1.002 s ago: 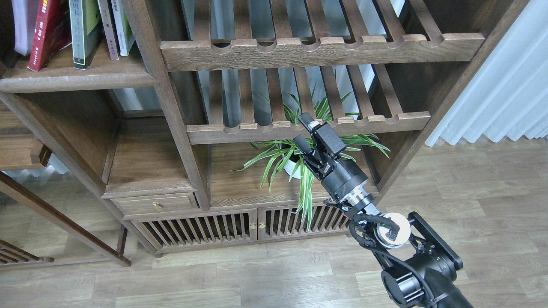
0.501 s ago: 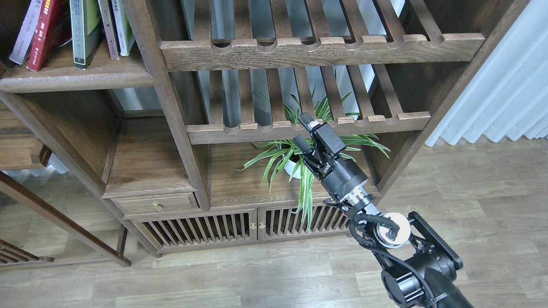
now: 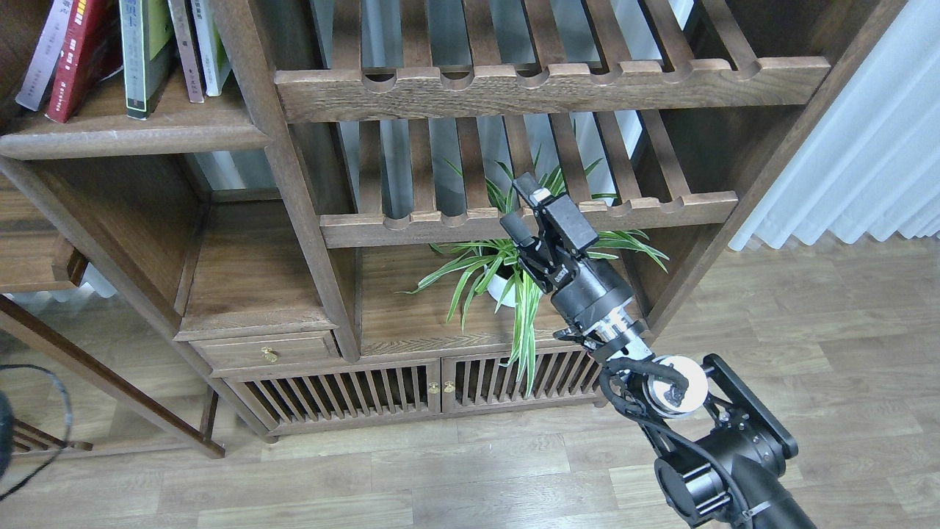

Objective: Organize books on shelf

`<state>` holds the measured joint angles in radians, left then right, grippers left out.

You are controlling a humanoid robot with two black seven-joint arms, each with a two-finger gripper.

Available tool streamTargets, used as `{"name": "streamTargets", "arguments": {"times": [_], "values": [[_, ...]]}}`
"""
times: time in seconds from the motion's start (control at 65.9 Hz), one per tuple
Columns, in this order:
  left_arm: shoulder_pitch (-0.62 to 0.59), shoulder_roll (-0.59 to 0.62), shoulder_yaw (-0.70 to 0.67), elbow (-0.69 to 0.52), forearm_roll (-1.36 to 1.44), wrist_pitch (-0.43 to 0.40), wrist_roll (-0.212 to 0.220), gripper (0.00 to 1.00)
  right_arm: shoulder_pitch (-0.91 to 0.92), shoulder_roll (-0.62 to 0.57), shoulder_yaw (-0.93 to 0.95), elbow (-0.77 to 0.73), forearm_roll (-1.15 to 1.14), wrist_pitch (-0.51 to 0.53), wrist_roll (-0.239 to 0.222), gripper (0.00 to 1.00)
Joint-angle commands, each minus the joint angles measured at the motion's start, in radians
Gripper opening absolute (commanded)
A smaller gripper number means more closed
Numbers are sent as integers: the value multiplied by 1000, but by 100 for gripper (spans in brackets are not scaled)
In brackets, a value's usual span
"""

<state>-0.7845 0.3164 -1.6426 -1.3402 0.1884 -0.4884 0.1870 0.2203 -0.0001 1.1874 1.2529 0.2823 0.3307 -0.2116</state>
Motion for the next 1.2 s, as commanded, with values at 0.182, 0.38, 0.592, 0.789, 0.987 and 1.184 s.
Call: {"name": "streamTargets", "arguments": {"times": [0.182, 0.38, 0.592, 0.789, 0.987, 1.184], "values": [[65, -148, -48, -42, -21, 0, 2, 70, 36, 0, 0, 13, 0, 4, 0, 98], [67, -220, -46, -42, -23, 0, 11, 67, 82, 0, -11, 14, -2, -7, 0, 98], [63, -284, 10, -43, -21, 0, 19, 67, 113, 0, -18, 13, -6, -21, -2, 98], [65, -316, 108, -43, -18, 0, 51, 66, 119, 0, -23, 13, -8, -25, -2, 98], [143, -316, 230, -43, -14, 0, 81, 66, 119, 0, -22, 14, -8, -22, 0, 98], [252, -316, 302, -43, -12, 0, 92, 66, 119, 0, -22, 16, -8, -15, 0, 98]]}}
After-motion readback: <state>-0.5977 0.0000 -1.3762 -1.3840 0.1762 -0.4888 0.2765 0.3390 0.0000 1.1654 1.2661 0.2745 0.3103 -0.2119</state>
